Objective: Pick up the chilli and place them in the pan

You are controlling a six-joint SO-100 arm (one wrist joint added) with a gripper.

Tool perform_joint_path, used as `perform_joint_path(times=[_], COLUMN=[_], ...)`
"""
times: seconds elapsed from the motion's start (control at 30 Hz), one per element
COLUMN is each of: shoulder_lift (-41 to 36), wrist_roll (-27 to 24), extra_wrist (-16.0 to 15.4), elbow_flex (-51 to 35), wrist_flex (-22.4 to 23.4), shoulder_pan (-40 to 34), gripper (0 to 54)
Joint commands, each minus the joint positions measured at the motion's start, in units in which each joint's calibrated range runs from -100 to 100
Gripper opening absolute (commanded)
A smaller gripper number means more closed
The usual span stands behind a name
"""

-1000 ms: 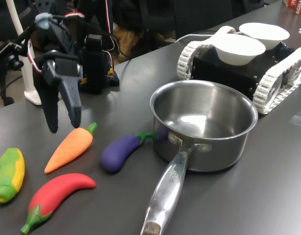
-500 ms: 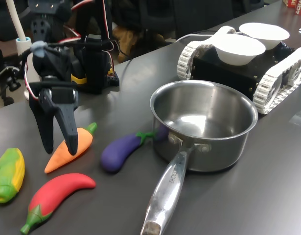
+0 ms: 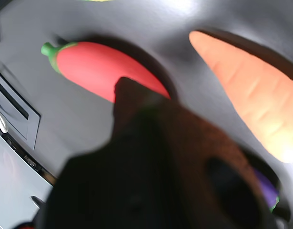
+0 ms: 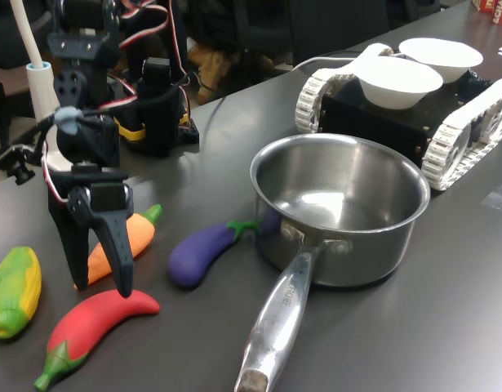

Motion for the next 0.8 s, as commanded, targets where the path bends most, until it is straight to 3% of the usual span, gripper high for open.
perform_joint_path(times=[0.0,0.77], shoulder_lift=[0.3,9.8], wrist_roll=[0.8,2.1], extra_wrist=[0.8,4.0], elbow_flex=[-6.3,-12.1], wrist_flex=[-2.5,-1.7], shoulder_pan=[-0.5,-1.6], gripper=[33.7,31.3])
